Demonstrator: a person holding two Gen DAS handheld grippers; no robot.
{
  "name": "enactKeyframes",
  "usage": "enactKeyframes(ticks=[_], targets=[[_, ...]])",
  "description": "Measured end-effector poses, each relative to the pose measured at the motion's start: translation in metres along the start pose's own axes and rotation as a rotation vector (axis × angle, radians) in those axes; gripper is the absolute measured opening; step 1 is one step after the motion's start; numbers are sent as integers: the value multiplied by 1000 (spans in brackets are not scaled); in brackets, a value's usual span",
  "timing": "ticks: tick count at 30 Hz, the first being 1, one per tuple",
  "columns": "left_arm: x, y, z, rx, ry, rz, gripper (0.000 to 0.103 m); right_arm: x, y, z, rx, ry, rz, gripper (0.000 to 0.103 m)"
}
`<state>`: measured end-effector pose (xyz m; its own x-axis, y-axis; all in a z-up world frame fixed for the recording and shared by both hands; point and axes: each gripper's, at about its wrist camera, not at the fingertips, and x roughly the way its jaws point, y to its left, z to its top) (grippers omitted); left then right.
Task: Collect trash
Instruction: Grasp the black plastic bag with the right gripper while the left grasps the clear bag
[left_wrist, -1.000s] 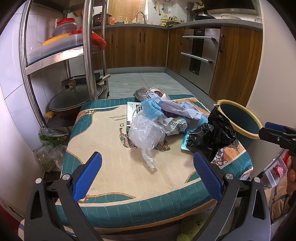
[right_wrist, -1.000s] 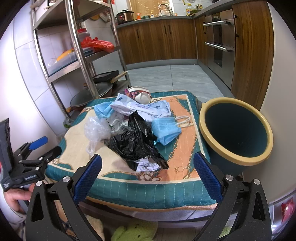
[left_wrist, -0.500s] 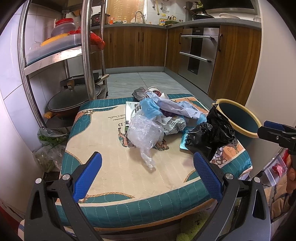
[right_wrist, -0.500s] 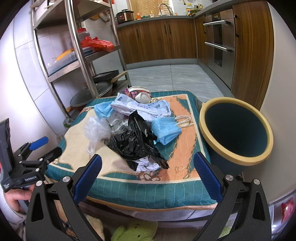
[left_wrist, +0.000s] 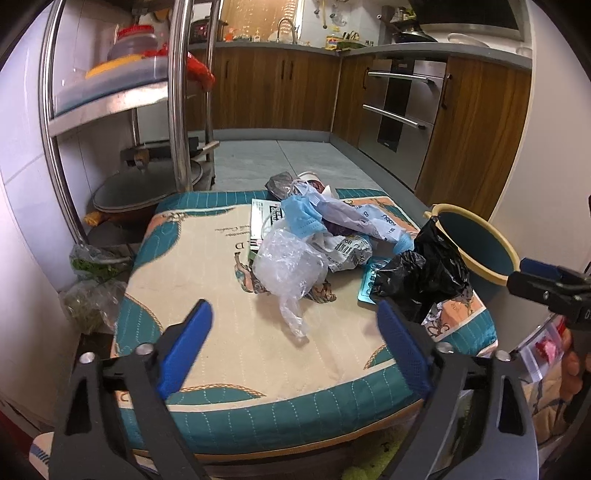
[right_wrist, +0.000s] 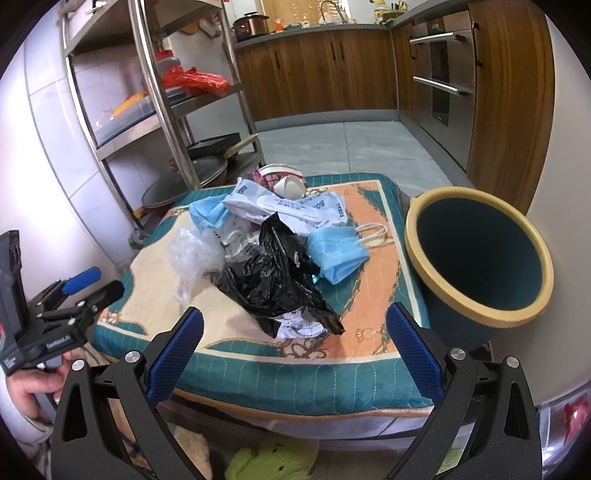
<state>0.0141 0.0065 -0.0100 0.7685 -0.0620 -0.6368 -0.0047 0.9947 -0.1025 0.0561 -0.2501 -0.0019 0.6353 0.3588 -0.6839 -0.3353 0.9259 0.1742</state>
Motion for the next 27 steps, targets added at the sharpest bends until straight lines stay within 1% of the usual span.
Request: enactKeyframes(ticks=[2,5,10,12,14,17,20,22,23,24,25,26,27], targets=[[6,1,3,-10,15,-17,78,4,0,1,4,11,9,98],[17,0,6,2,25,-25,78,10,2,2,-2,29,24,97],[53,8,13,15,65,-25,77,20,4,5,1,47,47,96],[68,15,16,-5,83,-29,75,26,4,7,5,51,50,96],[82,24,21,-47,100,-45,73,31,3,10,13,55,55,95],[96,34,28,-108,91,-90,73,40,2,13,19,58,62,94],[110,36,32,-133,102,-126,69,52,2,17,20,71,71,91],[119,36,34,-137,117,-145,64,59,0,17,21,83,76,88],[122,36,34,-137,126,-151,56,63,0,16,22,90,78,85],[125,34,33,-135,138,-153,46,67,-1,16,25,100,83,82],[127,34,32,-133,148,-157,40,70,-1,15,25,108,90,76],[129,33,32,-129,157,-154,30,73,0,13,25,121,96,71],[129,33,30,-124,169,-149,22,75,1,12,23,133,104,68]])
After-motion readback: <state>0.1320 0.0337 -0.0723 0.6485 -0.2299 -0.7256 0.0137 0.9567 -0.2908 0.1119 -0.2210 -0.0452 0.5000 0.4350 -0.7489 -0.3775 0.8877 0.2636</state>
